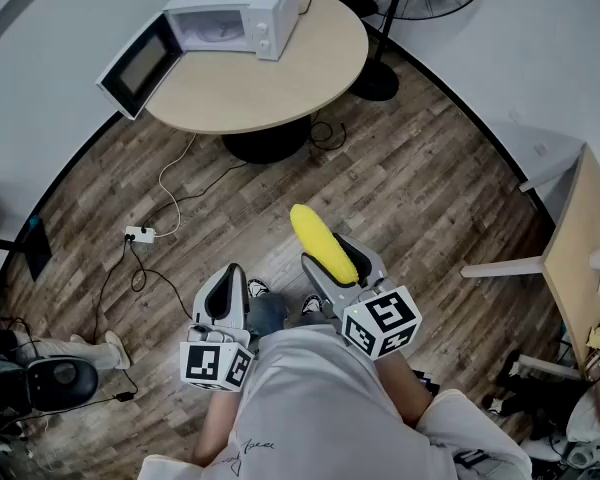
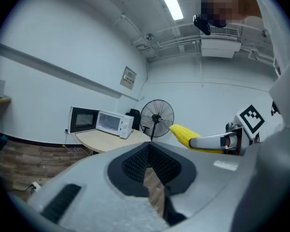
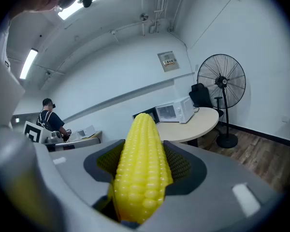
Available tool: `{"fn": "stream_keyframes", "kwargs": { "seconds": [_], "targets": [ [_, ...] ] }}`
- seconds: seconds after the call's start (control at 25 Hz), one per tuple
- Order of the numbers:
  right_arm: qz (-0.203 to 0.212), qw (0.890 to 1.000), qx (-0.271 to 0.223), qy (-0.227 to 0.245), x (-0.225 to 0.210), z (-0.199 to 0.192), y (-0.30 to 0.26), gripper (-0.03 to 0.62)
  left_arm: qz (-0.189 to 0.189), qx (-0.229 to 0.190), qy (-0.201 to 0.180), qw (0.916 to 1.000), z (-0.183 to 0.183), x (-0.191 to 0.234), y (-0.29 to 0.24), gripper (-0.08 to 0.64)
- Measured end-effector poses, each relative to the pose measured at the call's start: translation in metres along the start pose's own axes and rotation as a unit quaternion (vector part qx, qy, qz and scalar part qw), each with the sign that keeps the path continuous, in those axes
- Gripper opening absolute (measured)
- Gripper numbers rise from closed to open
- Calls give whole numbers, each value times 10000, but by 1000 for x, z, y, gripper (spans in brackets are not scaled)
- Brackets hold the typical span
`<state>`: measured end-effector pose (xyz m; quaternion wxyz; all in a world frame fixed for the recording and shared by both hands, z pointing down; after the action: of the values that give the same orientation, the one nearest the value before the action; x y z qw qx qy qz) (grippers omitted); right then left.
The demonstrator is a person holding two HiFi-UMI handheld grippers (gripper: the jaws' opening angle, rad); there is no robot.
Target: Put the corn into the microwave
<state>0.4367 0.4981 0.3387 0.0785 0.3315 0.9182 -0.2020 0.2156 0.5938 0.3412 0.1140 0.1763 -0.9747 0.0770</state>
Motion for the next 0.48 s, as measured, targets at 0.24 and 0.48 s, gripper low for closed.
{"fn": "stream_keyframes", "kwargs": {
  "seconds": [0.24, 0.48],
  "targets": [
    [67, 9999, -27, 86, -5, -13, 28, 262, 3, 167, -70, 9998, -9, -24, 20, -2],
    [242, 9996, -3, -154, -8, -15, 28, 262, 137, 331, 113, 9993, -17, -24, 24, -2]
  ]
}}
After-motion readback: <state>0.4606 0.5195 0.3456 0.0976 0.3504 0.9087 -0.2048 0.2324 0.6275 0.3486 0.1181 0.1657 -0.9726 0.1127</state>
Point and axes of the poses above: the fingertips, and each gripper's own axes: y backward along the fingers, x to its left, z out of its top, the point moved 10 cm from there along y, backward along the fingers, and after that the axes turned 11 degrees about -z, right-handed, at the moved point
